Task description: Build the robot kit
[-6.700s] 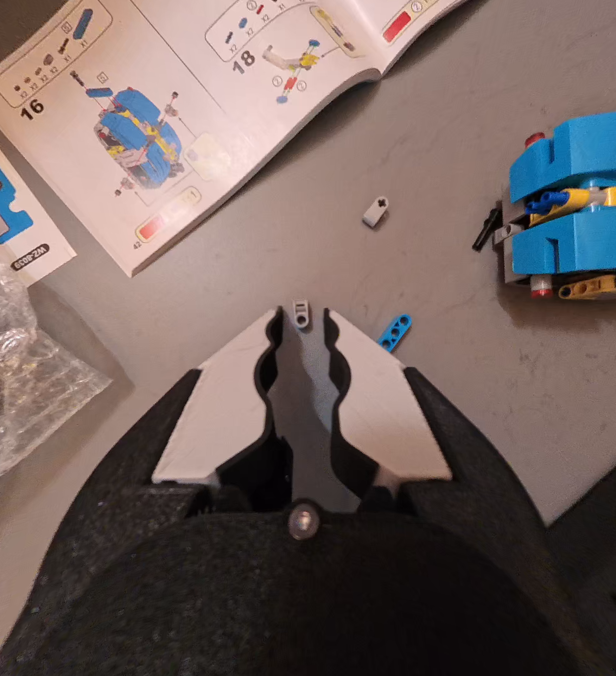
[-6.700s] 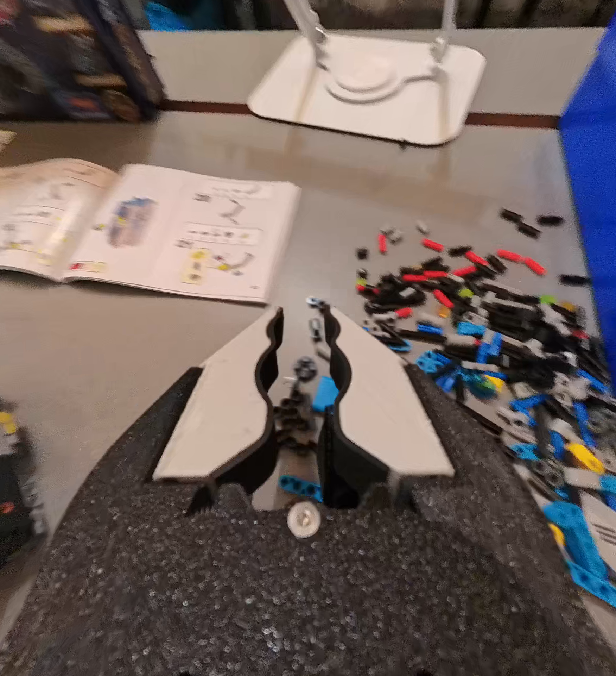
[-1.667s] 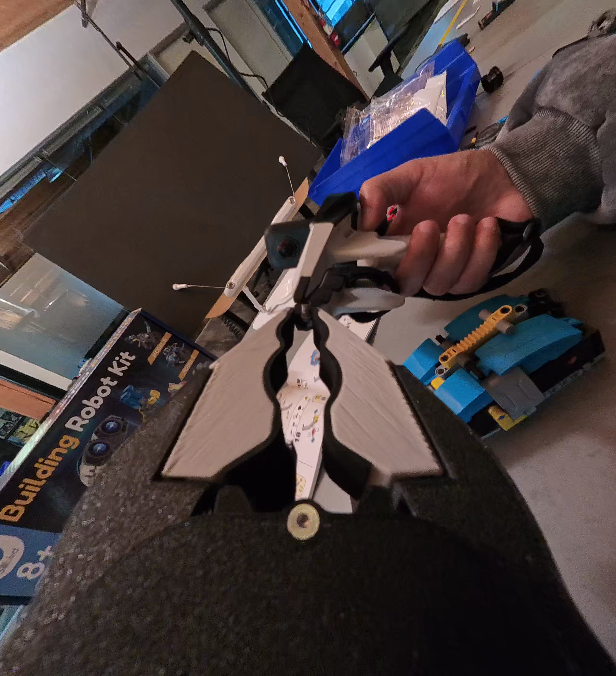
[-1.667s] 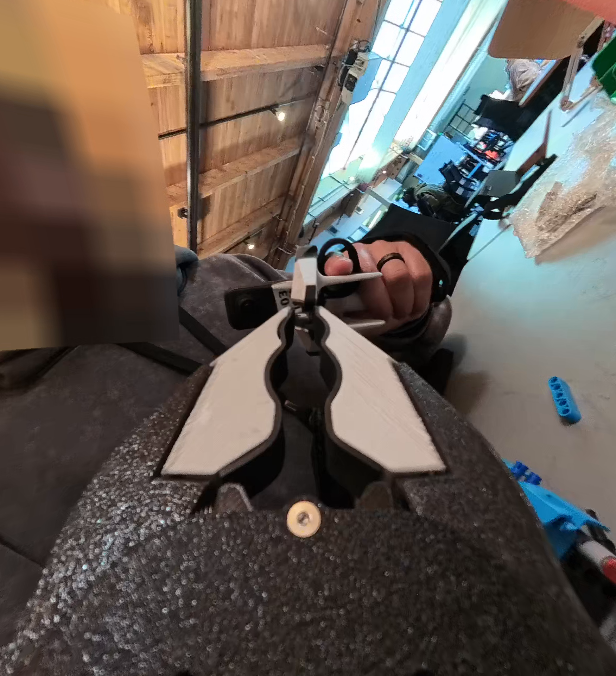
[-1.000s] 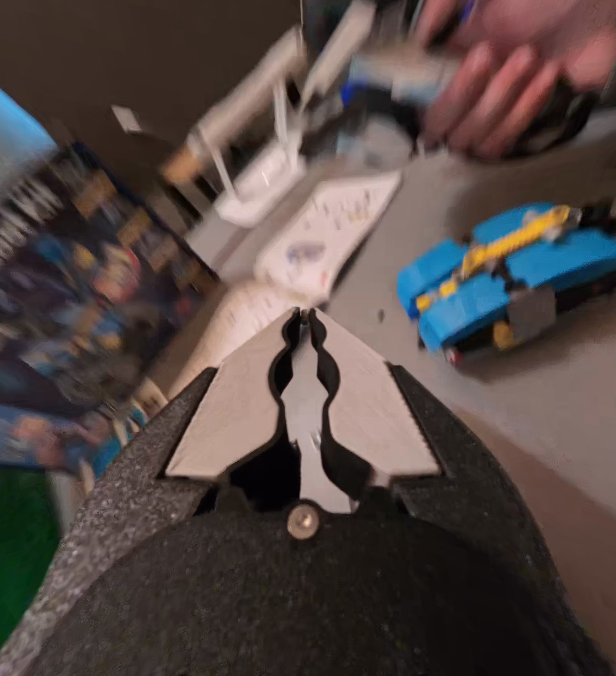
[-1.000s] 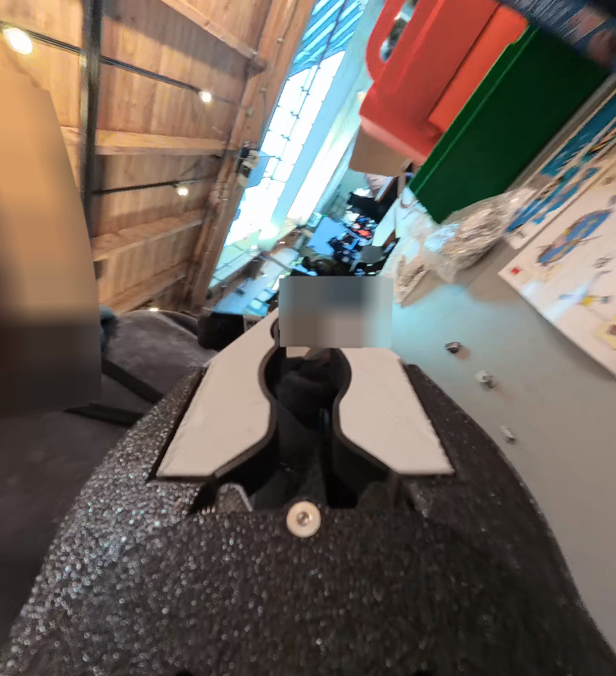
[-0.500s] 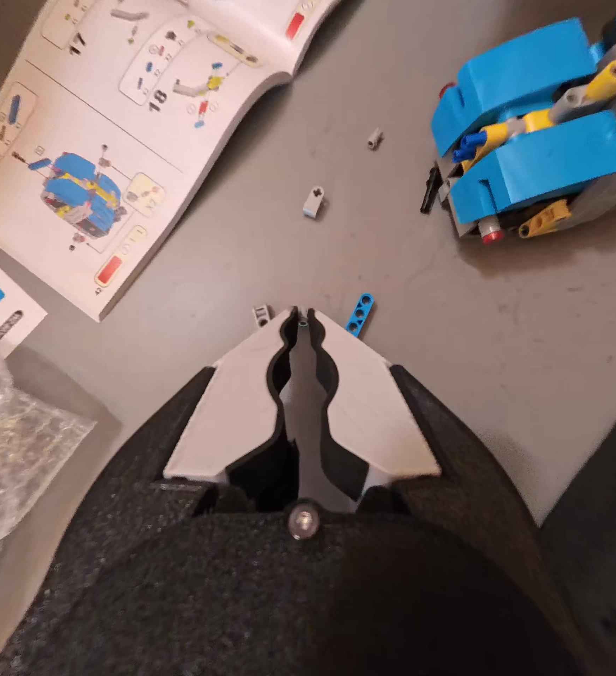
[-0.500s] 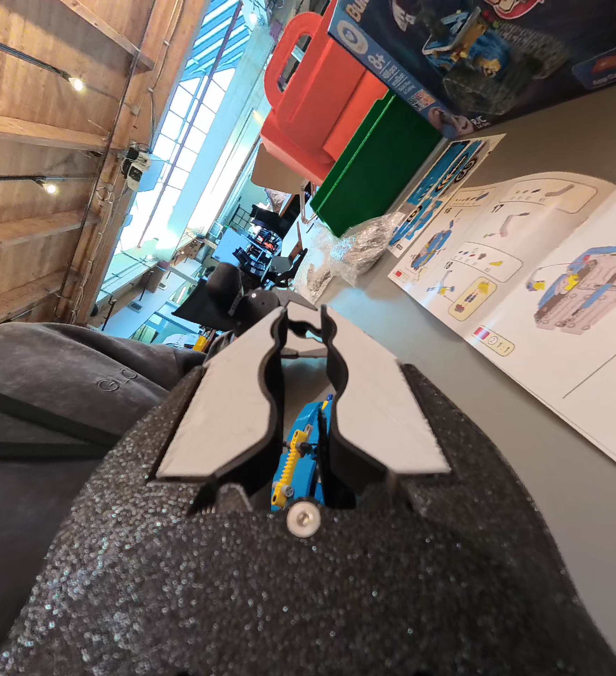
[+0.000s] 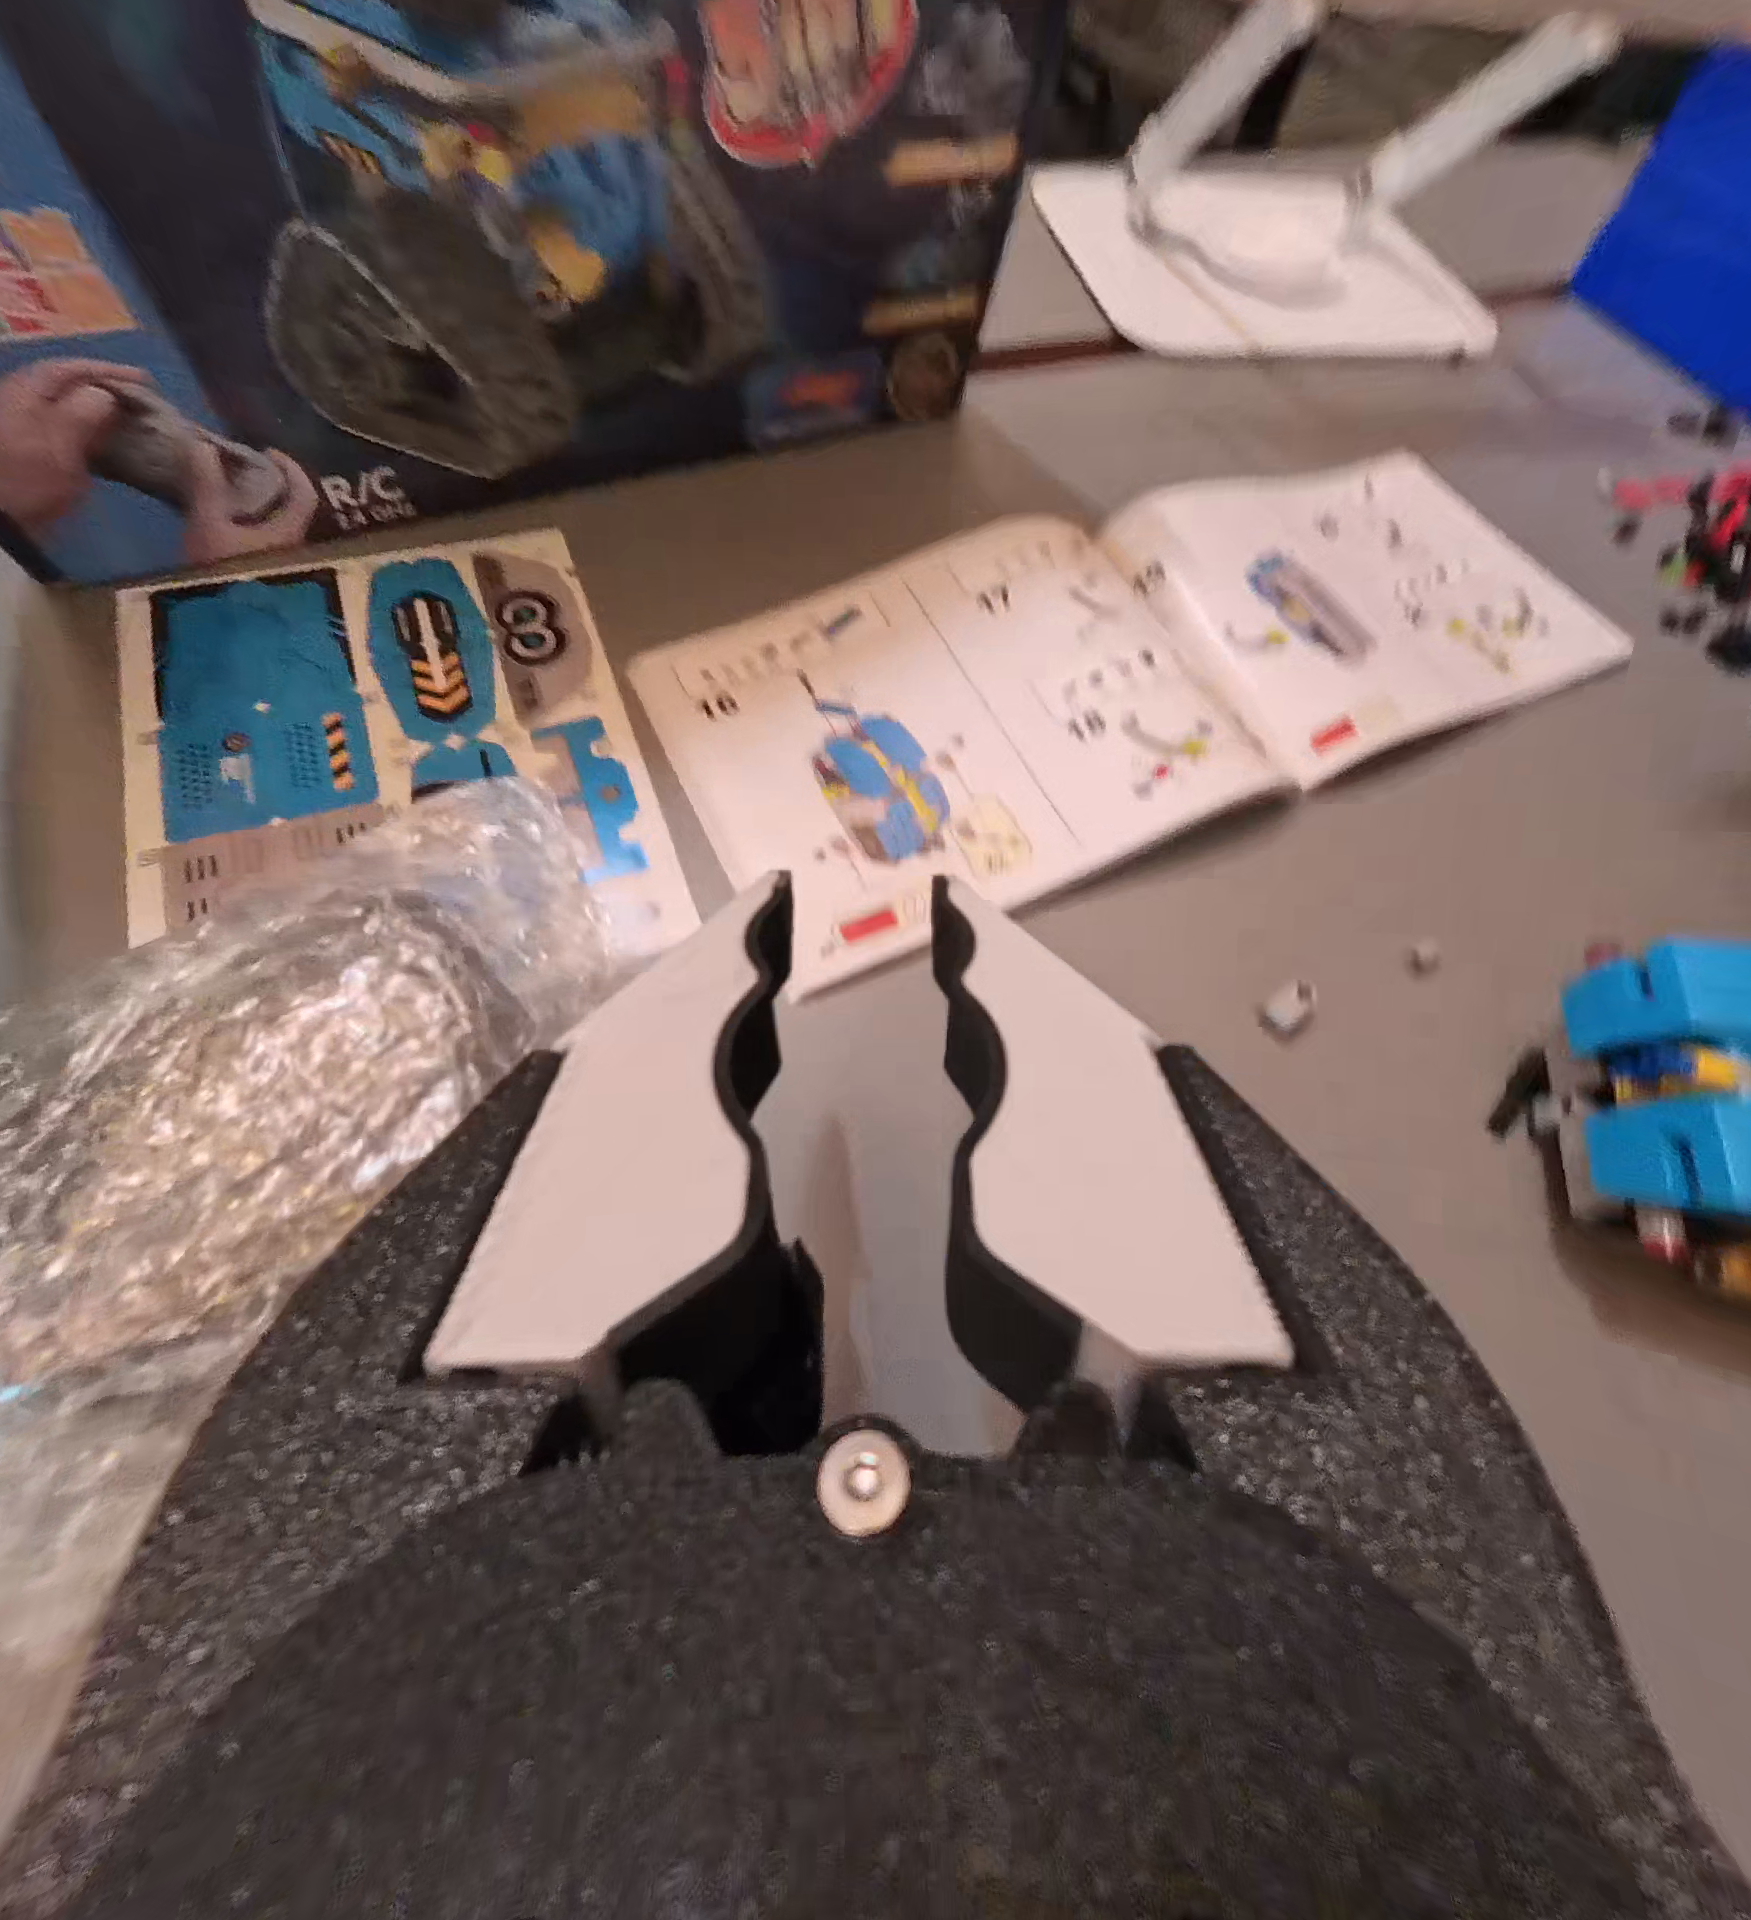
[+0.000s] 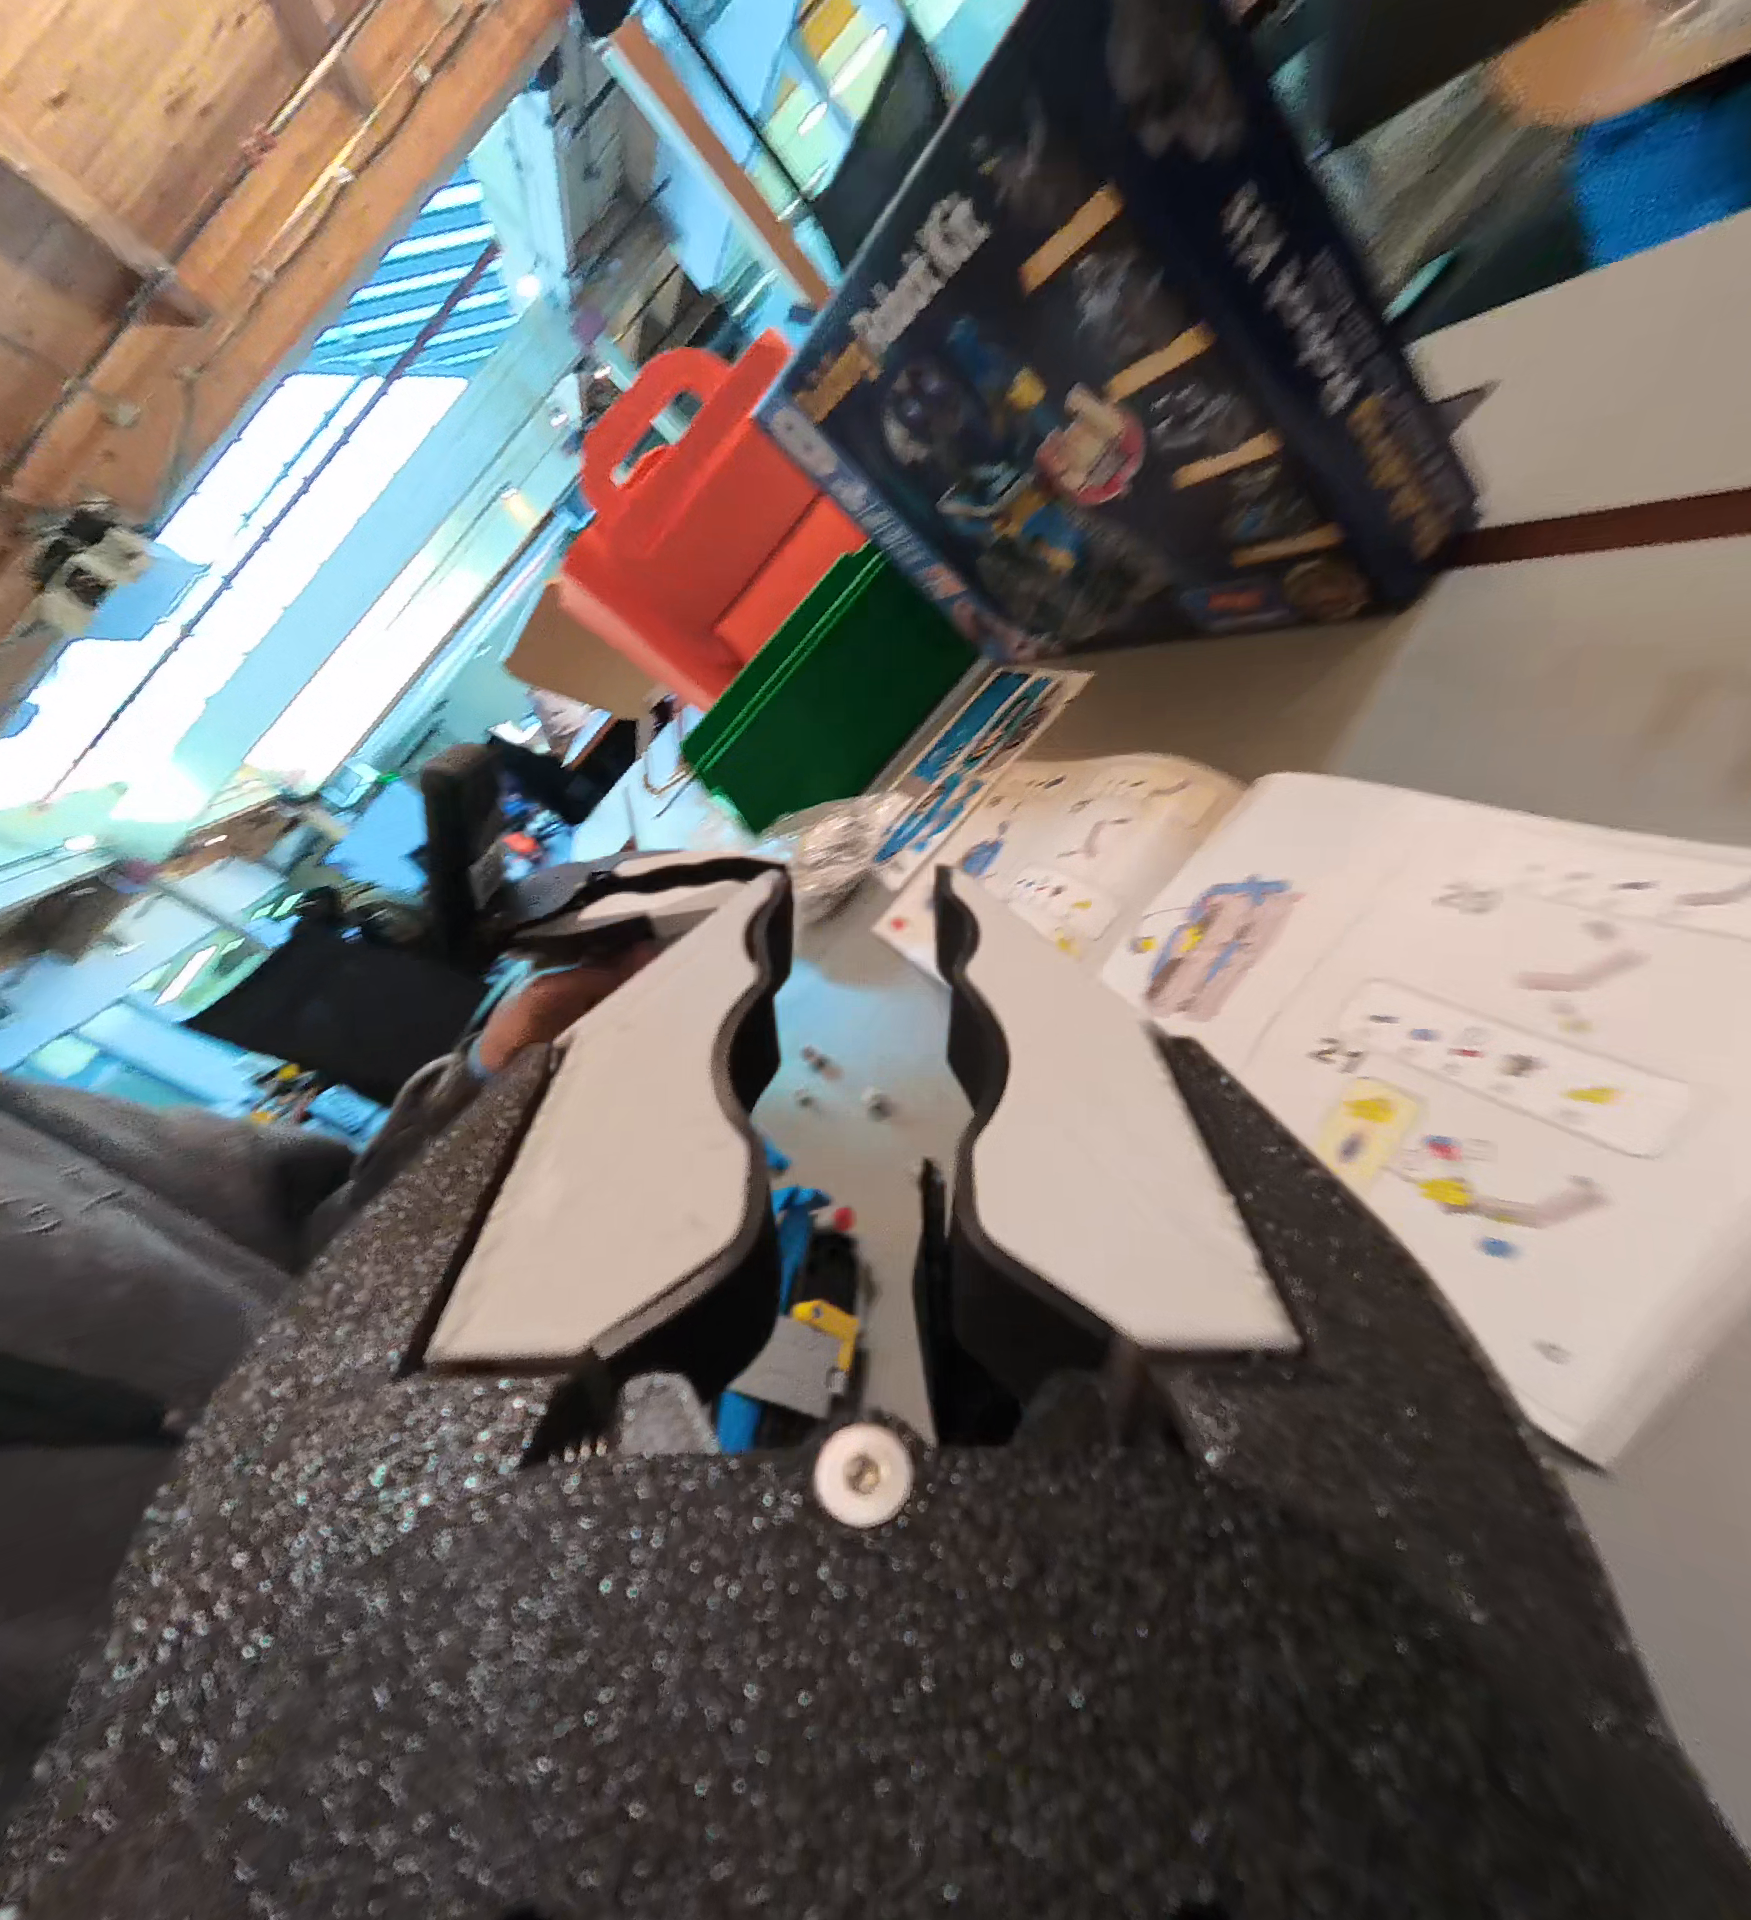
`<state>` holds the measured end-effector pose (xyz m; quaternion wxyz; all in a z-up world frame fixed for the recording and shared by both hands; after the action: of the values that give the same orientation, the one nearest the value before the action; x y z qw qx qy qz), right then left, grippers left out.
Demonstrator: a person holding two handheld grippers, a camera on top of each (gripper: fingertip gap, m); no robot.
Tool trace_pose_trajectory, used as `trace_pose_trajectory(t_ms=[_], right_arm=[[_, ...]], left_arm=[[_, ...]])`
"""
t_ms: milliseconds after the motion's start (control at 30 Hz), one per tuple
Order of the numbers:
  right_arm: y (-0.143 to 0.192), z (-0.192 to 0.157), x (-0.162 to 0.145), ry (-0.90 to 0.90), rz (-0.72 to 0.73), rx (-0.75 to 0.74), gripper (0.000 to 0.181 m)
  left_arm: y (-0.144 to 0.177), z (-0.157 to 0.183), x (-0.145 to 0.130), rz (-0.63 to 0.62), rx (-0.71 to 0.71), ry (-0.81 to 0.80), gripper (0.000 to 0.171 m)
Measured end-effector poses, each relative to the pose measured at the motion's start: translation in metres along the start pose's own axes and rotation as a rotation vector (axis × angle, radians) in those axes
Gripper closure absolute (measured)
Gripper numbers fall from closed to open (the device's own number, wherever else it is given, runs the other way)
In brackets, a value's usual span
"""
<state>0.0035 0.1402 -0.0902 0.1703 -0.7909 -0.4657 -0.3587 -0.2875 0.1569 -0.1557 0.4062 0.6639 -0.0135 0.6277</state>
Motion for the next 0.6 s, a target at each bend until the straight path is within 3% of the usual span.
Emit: trace_pose_trajectory(t_ms=[100, 233, 300, 400, 500, 600], right_arm=[[0.015, 0.02, 0.003, 0.042, 0.031, -0.15, 0.155], [0.041, 0.046, -0.019, 0.173, 0.019, -0.499, 0.166], [0.045, 0.044, -0.028, 0.221, 0.002, -0.59, 0.165], [0.038, 0.037, -0.032, 0.28, -0.021, -0.607, 0.165], [0.025, 0.038, -0.036, 0.249, -0.038, -0.557, 0.165], [0.012, 0.04, -0.049, 0.228, -0.094, -0.508, 0.165]], left_arm=[[-0.015, 0.003, 0.01, 0.093, 0.02, 0.055, 0.145], [-0.024, 0.012, 0.007, 0.157, 0.025, -0.023, 0.146], [-0.02, 0.018, 0.009, 0.193, 0.006, -0.06, 0.146], [-0.02, 0.022, 0.015, 0.238, 0.013, -0.096, 0.147], [-0.034, 0.023, 0.007, 0.138, -0.003, -0.094, 0.146], [-0.035, 0.024, 0.006, 0.128, -0.017, -0.095, 0.146]])
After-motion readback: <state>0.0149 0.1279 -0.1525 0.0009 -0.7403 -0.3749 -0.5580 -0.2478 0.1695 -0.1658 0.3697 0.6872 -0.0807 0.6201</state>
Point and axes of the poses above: each gripper's, where its closed fingertips meet, y back along the fingers, x out of its top, z = x × y across the jaws, the point moved 2 cm from there along y, back along the fingers, and after that the axes turned 1 degree about -z, right-handed, at the moved point
